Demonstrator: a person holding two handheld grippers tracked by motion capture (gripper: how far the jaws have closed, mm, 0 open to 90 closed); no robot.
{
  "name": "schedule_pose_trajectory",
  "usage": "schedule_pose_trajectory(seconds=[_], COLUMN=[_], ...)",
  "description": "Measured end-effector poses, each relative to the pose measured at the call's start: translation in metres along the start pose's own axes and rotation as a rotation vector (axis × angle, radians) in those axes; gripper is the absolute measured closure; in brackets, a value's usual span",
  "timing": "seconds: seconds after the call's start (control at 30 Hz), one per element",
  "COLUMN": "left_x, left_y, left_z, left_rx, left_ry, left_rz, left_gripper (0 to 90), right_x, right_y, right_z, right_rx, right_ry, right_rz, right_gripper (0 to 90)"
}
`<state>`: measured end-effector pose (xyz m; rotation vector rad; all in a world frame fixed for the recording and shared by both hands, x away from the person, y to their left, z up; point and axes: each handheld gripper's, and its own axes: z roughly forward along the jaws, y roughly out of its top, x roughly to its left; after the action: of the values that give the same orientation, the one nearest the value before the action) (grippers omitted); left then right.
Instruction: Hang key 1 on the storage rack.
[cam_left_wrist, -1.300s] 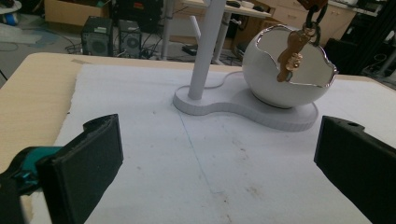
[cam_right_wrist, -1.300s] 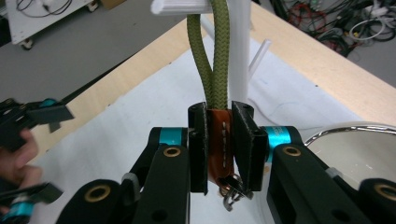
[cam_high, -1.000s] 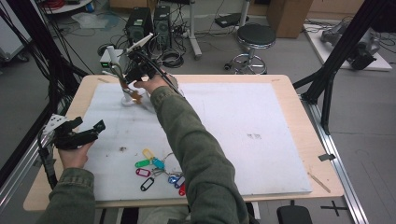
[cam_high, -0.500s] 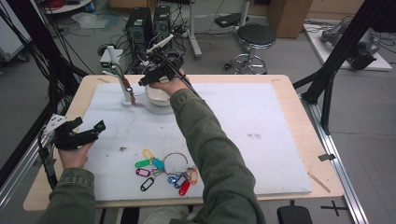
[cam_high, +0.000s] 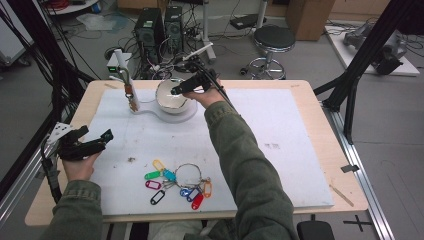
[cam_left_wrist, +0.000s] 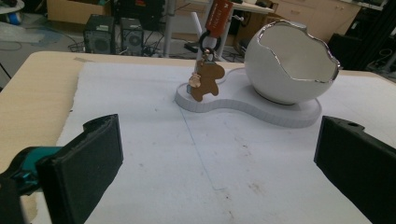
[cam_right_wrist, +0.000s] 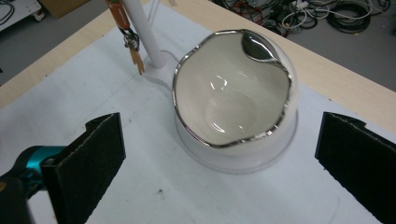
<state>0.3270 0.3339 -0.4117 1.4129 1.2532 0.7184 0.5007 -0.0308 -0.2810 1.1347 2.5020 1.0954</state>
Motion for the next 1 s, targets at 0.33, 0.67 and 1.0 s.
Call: schedule_pose_trajectory(seconds=[0.33, 0.67, 1.0], left_x=[0.0, -0.001, -0.002], left_y=[0.0, 0.0, -0.001], left_z=[0.0, 0.0, 0.0], left_rx=[0.005, 0.012, 0.013], left_ry=[0.0, 0.001, 0.001], left_rz=[0.003, 0.011, 0.009], left_gripper=[1.7, 1.7, 1.7], right_x=[-0.024, -0.041, -0.053], right_y=[-0.025, -0.049, -0.076], right_z=[-0.019, -0.036, -0.047], right_rx=[-0.033, -0.038, -0.028], right_ry=[-0.013, -0.037, -0.079], right_rz=[0.033, 0.065, 0.081], right_gripper=[0.6, 0.6, 0.6])
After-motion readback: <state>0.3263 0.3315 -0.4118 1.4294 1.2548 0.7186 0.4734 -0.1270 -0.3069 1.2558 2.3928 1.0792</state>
